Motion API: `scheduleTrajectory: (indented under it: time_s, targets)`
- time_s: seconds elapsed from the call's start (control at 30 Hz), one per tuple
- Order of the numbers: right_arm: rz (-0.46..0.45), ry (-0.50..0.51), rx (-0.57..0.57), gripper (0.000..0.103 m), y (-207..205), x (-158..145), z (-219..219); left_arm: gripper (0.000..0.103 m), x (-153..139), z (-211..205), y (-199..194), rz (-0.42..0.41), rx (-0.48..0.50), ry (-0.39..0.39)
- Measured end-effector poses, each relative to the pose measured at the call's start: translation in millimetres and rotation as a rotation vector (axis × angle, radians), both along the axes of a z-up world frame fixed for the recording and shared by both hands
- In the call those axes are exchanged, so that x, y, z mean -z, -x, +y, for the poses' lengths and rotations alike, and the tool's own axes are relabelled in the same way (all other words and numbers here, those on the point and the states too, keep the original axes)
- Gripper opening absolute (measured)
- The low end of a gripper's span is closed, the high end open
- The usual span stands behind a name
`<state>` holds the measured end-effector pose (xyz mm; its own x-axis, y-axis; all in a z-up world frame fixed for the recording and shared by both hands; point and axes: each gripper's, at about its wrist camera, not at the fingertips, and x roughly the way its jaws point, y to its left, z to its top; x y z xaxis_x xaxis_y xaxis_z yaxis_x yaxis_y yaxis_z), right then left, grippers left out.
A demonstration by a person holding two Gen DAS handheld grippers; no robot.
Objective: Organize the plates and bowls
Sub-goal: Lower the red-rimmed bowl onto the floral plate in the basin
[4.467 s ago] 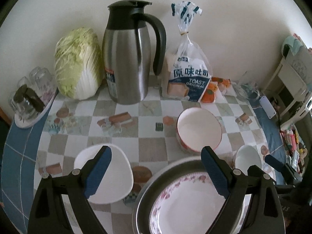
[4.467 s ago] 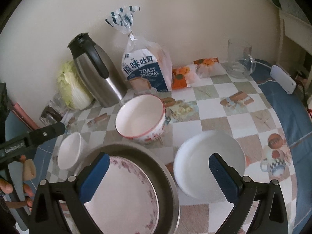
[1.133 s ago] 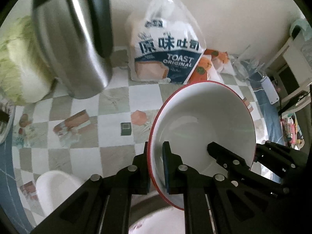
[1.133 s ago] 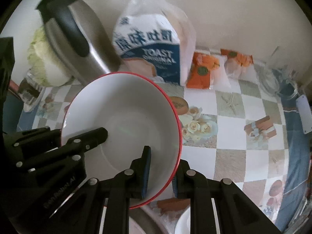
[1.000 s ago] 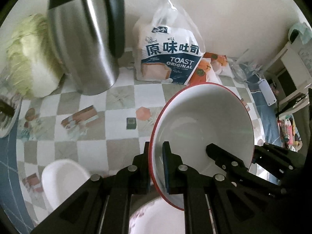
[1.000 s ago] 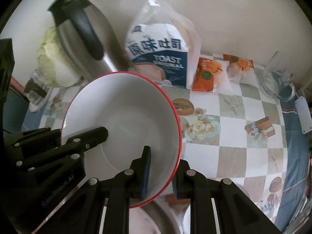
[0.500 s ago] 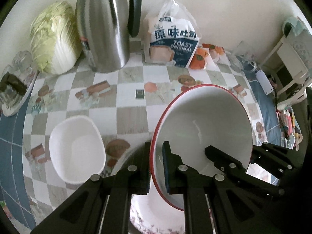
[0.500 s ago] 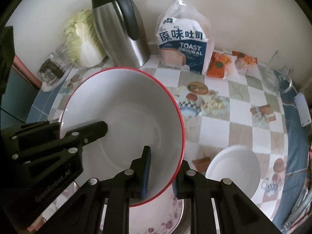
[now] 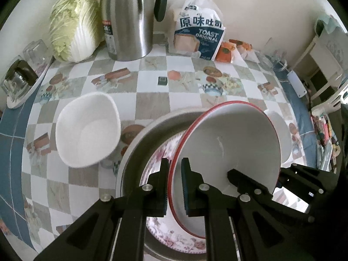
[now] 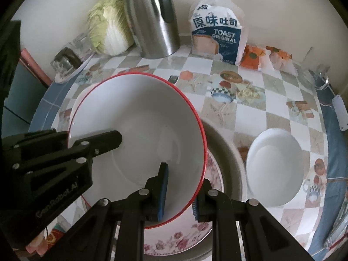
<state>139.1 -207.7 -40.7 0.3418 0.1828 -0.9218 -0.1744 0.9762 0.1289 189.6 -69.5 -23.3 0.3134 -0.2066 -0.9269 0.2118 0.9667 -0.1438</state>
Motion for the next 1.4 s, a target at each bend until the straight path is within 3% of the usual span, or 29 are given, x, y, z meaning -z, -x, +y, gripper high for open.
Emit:
scheduleTrajectory:
  time_s: [0.23, 0.7, 1.4]
  targets:
    - [0.017, -0.039, -0.003, 0.020, 20, 21, -3, 0.011, 14, 5, 16, 0.019, -0.025, 0.016]
    - [0.002, -0.103, 0.085, 0.020, 34, 20, -16, 0.011, 22, 3, 27, 0.041, -0.053, 0.063]
    - [0.017, -0.111, 0.153, 0.020, 35, 30, -22, 0.011, 38, 1, 27, 0.087, -0.056, 0.094]
